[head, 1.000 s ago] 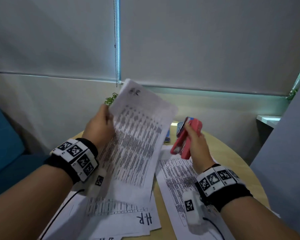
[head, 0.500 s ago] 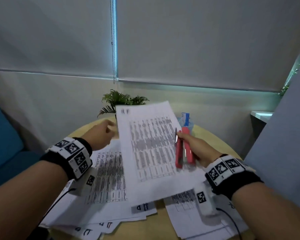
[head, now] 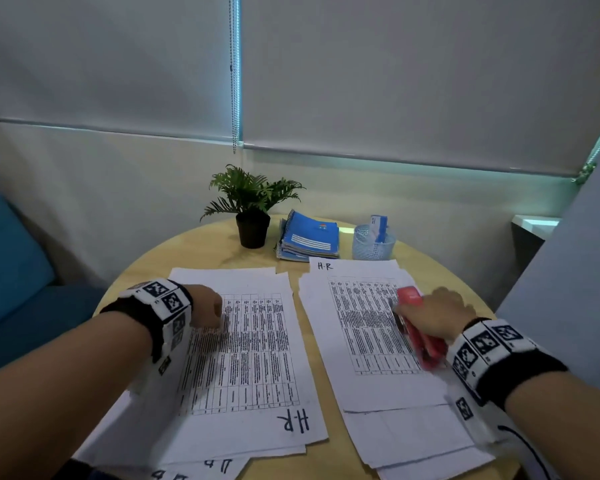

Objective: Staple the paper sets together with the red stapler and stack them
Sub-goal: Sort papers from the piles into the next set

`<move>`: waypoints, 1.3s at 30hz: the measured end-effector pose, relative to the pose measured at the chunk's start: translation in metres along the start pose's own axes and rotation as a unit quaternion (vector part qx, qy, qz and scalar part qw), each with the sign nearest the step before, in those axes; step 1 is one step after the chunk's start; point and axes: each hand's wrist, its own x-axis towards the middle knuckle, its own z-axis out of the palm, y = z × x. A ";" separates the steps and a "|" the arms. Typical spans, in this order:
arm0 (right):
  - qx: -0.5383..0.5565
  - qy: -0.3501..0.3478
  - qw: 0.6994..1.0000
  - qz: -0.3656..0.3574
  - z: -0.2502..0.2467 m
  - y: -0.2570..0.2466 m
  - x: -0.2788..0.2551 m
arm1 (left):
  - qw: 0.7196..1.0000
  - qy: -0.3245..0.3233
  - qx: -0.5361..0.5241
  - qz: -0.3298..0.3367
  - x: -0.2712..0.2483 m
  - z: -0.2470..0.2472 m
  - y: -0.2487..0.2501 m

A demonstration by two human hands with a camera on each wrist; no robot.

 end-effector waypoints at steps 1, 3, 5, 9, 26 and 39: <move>0.025 0.010 0.999 -0.018 -0.005 -0.011 0.001 | 1.000 -0.001 0.003 -0.001 0.001 -0.002 -0.001; 0.154 -0.018 0.985 -0.072 -0.009 -0.033 0.006 | 1.000 -0.009 0.011 0.006 0.003 -0.005 -0.005; 0.245 -0.058 0.961 -0.116 -0.010 -0.063 0.009 | 1.000 -0.018 0.008 0.009 0.009 -0.008 -0.008; 0.256 -0.136 0.944 -0.157 0.004 -0.117 0.016 | 1.000 0.004 0.029 -0.004 0.022 -0.009 -0.014; 0.003 -0.164 0.970 -0.181 0.040 -0.156 0.046 | 0.994 0.063 -0.016 -0.087 0.051 -0.012 -0.040; 0.442 -0.245 0.836 -0.216 0.024 -0.118 0.009 | 0.949 0.264 -0.175 0.012 -0.003 -0.069 -0.047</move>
